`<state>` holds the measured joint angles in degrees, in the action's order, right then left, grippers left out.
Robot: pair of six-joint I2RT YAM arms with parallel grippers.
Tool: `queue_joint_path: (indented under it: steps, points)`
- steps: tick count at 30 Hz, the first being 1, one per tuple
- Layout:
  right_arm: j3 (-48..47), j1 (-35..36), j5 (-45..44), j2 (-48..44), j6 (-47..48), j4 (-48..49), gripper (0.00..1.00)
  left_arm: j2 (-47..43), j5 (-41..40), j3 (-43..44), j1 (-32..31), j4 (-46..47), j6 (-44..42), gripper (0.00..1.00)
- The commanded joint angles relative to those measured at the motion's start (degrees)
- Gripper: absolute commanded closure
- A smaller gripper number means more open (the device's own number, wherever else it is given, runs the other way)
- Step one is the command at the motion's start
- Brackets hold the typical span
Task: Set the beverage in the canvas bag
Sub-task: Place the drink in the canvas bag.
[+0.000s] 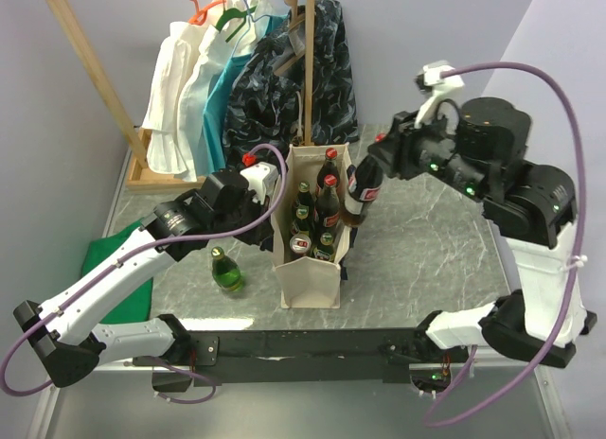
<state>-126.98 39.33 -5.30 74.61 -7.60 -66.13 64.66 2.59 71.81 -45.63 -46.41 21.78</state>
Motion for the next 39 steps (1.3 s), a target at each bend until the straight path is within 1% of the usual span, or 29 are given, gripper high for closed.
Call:
queue_joint_path:
  steps: [1, 7, 16, 31, 39]
  points:
    - [-5.38, 5.05, -3.75, 0.8, 1.79, 11.99, 1.0, -0.77, -0.48, 2.11, -0.34, 4.4, 0.02, 0.99]
    - [-6.52, 9.35, -4.63, 3.17, 3.11, 12.43, 1.0, -0.94, -1.18, 1.49, -0.25, 4.67, 0.54, 0.99]
    - [-8.81, 16.12, -9.46, 6.6, 6.27, 11.81, 1.0, -1.03, -2.41, 1.05, -0.34, 5.02, 1.07, 0.99]
    - [-8.11, 23.24, -13.68, 9.5, 7.07, 11.64, 1.0, -0.59, -2.41, 0.87, -0.34, 5.02, 1.16, 0.99]
    - [-9.52, 26.14, -13.77, 11.17, 7.07, 11.9, 1.0, -0.33, -2.41, 0.79, -0.43, 5.46, 0.81, 0.99]
